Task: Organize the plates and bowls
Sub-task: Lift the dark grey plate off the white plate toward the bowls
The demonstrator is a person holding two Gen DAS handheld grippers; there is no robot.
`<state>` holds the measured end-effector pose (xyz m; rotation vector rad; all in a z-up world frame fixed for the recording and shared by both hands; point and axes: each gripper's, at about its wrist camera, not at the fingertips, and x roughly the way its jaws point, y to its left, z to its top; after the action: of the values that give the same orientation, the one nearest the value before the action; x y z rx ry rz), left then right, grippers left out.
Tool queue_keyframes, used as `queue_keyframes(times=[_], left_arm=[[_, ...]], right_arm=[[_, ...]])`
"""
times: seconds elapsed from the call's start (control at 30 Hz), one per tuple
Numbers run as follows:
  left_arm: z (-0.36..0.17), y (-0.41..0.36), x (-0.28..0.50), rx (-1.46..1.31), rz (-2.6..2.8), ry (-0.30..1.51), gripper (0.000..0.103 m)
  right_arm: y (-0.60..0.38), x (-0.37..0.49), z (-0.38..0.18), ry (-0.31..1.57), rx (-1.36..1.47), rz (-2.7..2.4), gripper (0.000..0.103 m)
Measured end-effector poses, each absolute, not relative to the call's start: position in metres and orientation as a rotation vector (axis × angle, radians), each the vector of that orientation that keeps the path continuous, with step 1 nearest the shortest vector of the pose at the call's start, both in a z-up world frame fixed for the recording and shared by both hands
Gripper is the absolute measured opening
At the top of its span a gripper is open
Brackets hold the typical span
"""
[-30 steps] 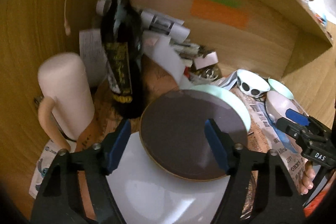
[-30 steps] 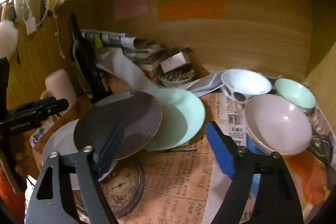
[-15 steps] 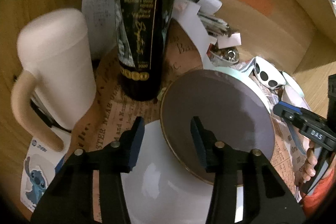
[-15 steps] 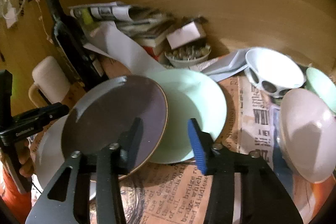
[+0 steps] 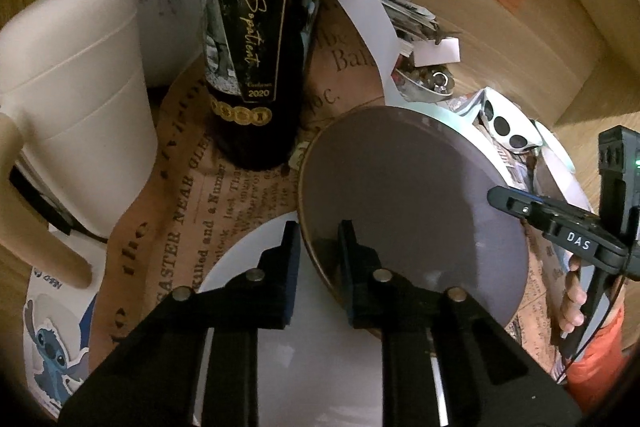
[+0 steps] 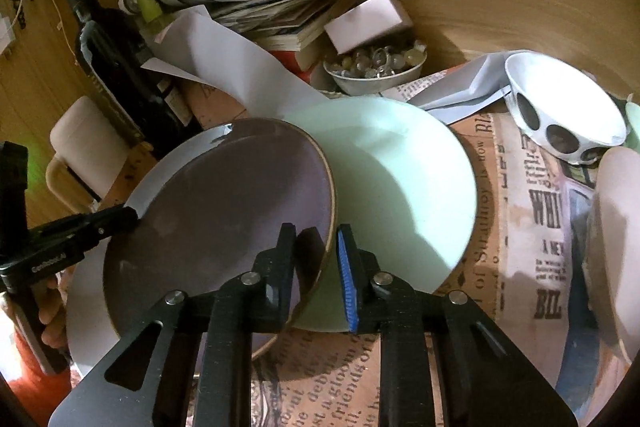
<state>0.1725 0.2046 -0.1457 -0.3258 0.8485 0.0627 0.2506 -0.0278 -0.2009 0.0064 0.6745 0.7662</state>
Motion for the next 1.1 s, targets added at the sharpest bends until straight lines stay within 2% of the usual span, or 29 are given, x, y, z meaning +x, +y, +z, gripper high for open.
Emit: queue_keyframes(times=[1.1], left_arm=[[-0.129, 0.167, 0.148, -0.277, 0.089, 0.772, 0.018]], right_arm=[[-0.056, 0.222, -0.190, 0.614, 0.031, 0.735, 0.019]])
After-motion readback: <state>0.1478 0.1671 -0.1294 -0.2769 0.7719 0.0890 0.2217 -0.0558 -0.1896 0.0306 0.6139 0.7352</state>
